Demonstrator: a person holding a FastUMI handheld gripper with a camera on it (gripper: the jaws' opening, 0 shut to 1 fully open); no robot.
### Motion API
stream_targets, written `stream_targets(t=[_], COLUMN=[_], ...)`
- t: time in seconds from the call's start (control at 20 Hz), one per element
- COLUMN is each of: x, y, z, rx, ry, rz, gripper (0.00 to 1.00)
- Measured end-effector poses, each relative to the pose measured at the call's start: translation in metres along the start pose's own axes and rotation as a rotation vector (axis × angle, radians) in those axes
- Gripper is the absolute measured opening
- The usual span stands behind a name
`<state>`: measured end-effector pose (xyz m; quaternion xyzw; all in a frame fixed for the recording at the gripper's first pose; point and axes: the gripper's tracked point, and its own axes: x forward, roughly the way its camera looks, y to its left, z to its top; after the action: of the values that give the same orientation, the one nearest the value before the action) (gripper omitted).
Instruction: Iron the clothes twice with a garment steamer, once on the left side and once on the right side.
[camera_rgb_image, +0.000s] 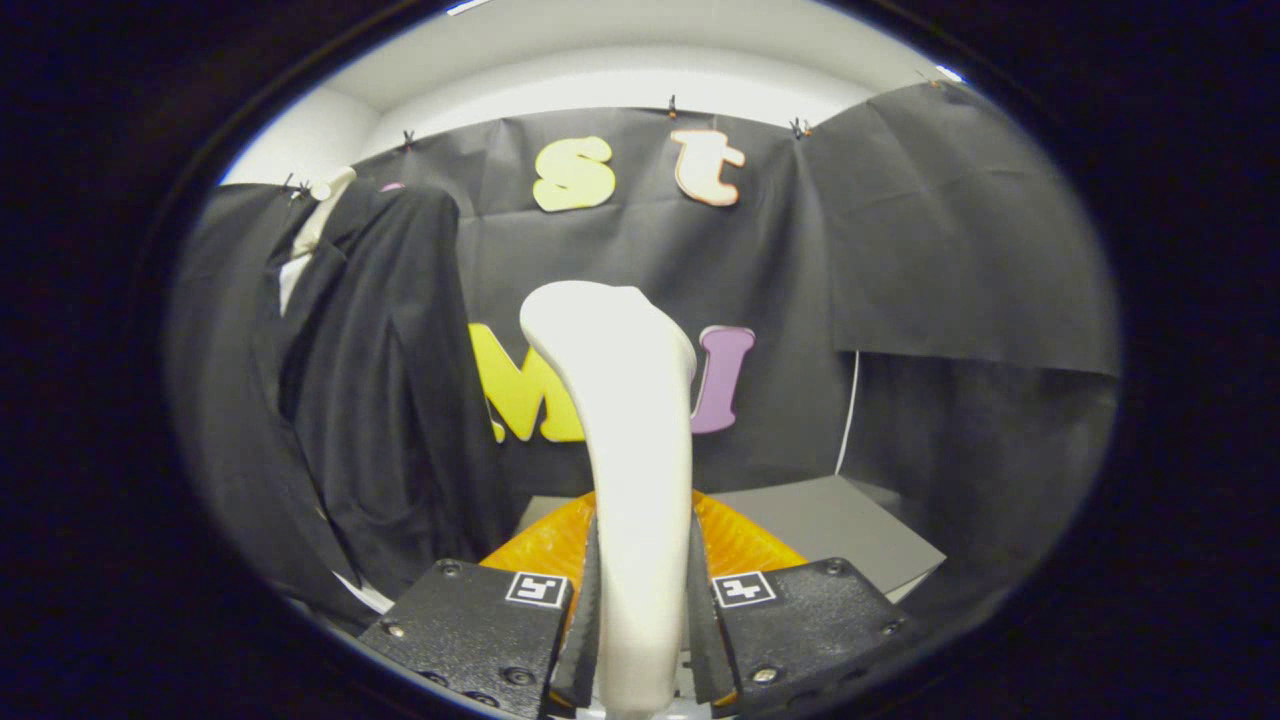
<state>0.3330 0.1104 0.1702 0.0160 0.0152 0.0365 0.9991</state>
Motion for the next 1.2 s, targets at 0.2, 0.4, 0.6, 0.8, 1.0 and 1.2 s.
stream_targets(t=[0.2,0.4,0.6,0.8,1.0,1.2], x=[-0.021,-0.032,-0.032,-0.024,-0.012,0.007], y=[0.065,0.128,0.175,0.217,0.25,0.267], z=[0.043,0.084,0.116,0.141,0.15,0.136], rx=[0.008,0.006,0.004,-0.015,-0.063,-0.105], ry=[-0.08,-0.148,-0.187,-0.21,-0.218,-0.182], rz=[0.058,0.095,0.091,0.095,0.086,0.056], gripper=[0.4,0.39,0.39,0.39,0.39,0.39])
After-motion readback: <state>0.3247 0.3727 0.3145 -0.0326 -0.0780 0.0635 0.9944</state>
